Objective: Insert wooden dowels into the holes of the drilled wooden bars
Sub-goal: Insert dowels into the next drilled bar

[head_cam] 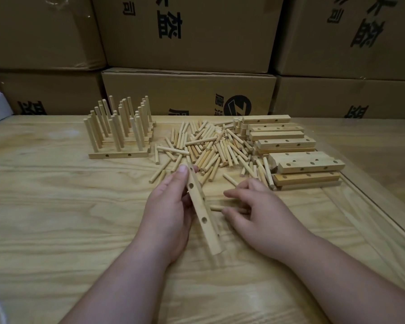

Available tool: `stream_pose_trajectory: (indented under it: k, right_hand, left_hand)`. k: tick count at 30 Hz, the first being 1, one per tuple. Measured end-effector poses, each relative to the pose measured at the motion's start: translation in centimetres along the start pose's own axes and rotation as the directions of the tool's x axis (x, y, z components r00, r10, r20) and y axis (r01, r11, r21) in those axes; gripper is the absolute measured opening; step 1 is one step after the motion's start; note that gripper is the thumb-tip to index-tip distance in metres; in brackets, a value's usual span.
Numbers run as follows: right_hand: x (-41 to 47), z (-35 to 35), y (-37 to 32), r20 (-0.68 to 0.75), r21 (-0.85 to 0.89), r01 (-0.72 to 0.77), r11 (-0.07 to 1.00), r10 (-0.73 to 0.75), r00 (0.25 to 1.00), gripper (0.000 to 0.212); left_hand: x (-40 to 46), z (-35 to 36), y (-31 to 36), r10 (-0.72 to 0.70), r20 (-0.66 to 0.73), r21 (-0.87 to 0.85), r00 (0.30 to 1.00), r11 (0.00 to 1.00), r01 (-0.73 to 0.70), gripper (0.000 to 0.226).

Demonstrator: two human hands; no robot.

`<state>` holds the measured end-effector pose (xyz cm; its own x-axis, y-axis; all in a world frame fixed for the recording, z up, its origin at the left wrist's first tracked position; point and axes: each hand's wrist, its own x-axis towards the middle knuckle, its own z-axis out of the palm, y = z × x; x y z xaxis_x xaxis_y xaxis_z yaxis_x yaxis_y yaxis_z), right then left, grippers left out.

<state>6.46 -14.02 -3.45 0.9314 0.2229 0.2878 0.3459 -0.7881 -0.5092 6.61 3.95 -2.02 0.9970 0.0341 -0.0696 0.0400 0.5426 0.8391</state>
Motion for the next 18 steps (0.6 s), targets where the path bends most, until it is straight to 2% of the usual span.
stream_pose_trajectory:
  k: [4,7,11,18]
  right_hand:
    - [0.25,0.11,-0.18,-0.034,-0.032,-0.025,0.999,0.024,0.999,0.002]
    - [0.38,-0.16,0.0,-0.138,-0.001,-0.042,0.999,0.042,0.99,0.009]
    - [0.22,-0.59,-0.33,-0.28,0.223,0.028,0.974,0.036,0.959,0.012]
    - [-0.16,-0.4,-0.89,-0.3,0.335,0.187,0.924,-0.084,0.95,0.01]
  left_hand:
    - [0.03,0.02,-0.01,0.004,-0.006,0.011,1.0,1.0,-0.003,0.03]
    - [-0.1,0.15,0.06,0.013,0.005,0.013,1.0,1.0,-0.013,0.031]
    - [-0.12,0.05,0.03,0.031,0.005,0.059,0.999,0.998,-0.032,0.032]
    - [0.0,-0.31,-0.11,0.045,0.024,0.131,0.999,0.99,-0.048,0.039]
